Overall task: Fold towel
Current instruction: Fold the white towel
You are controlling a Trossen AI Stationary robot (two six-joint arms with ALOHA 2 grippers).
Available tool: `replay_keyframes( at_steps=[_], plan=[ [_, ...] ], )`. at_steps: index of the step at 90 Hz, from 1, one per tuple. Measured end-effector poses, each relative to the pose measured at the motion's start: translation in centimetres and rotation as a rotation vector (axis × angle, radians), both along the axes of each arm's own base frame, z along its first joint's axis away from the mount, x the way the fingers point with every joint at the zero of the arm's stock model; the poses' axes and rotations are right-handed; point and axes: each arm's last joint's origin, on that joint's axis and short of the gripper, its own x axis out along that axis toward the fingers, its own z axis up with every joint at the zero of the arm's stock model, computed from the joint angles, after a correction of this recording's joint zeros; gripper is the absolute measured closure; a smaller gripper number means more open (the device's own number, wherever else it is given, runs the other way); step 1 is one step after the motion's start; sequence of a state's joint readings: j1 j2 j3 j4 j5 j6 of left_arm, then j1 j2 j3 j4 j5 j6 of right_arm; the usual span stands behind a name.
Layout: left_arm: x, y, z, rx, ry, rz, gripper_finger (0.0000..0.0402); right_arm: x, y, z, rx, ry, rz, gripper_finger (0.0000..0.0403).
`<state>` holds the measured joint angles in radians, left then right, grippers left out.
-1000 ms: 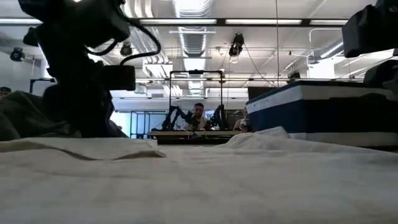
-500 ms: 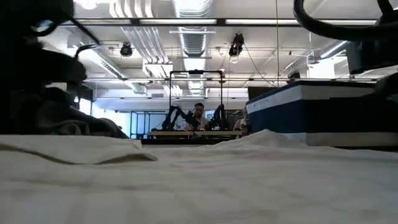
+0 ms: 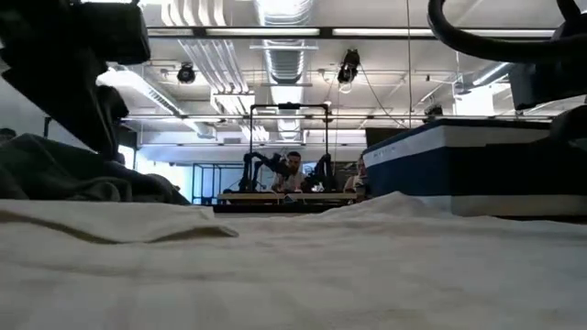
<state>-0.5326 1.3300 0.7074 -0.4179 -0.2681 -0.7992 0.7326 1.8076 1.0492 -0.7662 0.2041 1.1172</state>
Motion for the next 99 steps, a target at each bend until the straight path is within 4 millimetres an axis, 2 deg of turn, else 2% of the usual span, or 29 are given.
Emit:
replay_keyframes(
  at_steps=[21,28,40,56,63,75,88,99],
  plan=[
    [1.7,-2.0,-4.3,-0.116,0.135,-0.082,0.0326,0.0,0.0,0.0,-0.001,-0.002,-0.001,0.0383],
    [1.6,-2.8,-4.7,-0.172,0.184,-0.138,0.0326,0.0,0.0,0.0,-0.004,-0.001,-0.009,0.0384],
    [0.0,-4.0,-4.5,-0.162,0.247,-0.257,0.0326,0.0,0.0,0.0,-0.005,0.001,-0.008,0.0384],
    [-3.2,-4.0,-4.2,-0.031,0.418,-0.313,0.0326,-0.2,-0.1,-0.1,-0.004,0.01,-0.01,0.0384],
    [-3.7,-3.9,-4.3,0.004,0.452,-0.305,0.0326,-0.2,-0.2,-0.1,-0.007,0.015,-0.02,0.0384],
    [-3.4,-3.9,-3.0,0.002,0.371,-0.289,0.0326,-0.3,-0.2,0.0,-0.006,0.037,-0.032,0.0384],
    [-2.0,-4.5,1.2,0.013,0.104,-0.236,0.0326,0.4,0.3,0.8,0.022,0.03,0.006,0.0384],
    [-1.5,-4.8,1.9,0.001,0.01,-0.236,0.0326,1.6,0.7,1.7,-0.018,-0.077,0.072,0.0384]
  ],
)
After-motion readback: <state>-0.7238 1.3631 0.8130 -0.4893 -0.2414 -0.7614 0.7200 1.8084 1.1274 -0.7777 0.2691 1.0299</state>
